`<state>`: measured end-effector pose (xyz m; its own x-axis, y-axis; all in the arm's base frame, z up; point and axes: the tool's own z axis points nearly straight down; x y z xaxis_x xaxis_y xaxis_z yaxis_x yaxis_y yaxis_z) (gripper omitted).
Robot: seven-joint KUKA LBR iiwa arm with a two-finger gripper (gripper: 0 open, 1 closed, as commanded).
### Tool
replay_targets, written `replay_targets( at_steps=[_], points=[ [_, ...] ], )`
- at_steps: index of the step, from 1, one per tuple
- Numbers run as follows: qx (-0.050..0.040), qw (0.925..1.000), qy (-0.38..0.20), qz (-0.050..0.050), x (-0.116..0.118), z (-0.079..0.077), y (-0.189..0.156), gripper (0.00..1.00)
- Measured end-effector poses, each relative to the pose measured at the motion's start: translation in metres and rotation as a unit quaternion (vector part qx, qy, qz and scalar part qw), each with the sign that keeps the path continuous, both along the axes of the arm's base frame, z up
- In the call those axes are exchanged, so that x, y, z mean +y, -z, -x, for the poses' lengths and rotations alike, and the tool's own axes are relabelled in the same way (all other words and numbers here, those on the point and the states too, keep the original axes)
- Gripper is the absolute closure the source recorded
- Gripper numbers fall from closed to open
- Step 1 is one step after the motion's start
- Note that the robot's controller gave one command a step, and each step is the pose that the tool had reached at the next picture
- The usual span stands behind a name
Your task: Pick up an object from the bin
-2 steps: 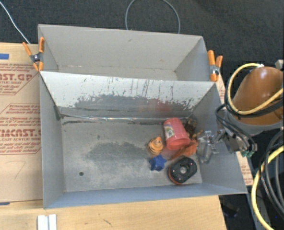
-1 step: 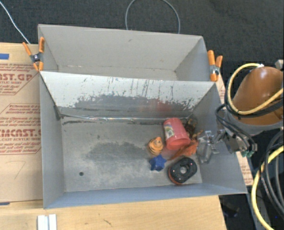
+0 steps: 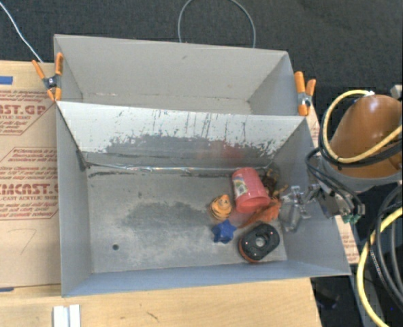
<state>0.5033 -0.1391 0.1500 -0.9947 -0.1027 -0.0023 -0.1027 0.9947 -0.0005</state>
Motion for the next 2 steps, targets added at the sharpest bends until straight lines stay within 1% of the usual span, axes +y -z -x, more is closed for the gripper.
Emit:
replay_targets(
  at_steps=[2],
  points=[
    [0.0, 1.0, 0.0, 0.0, 0.0, 0.0, 0.0, 1.0]
  ],
)
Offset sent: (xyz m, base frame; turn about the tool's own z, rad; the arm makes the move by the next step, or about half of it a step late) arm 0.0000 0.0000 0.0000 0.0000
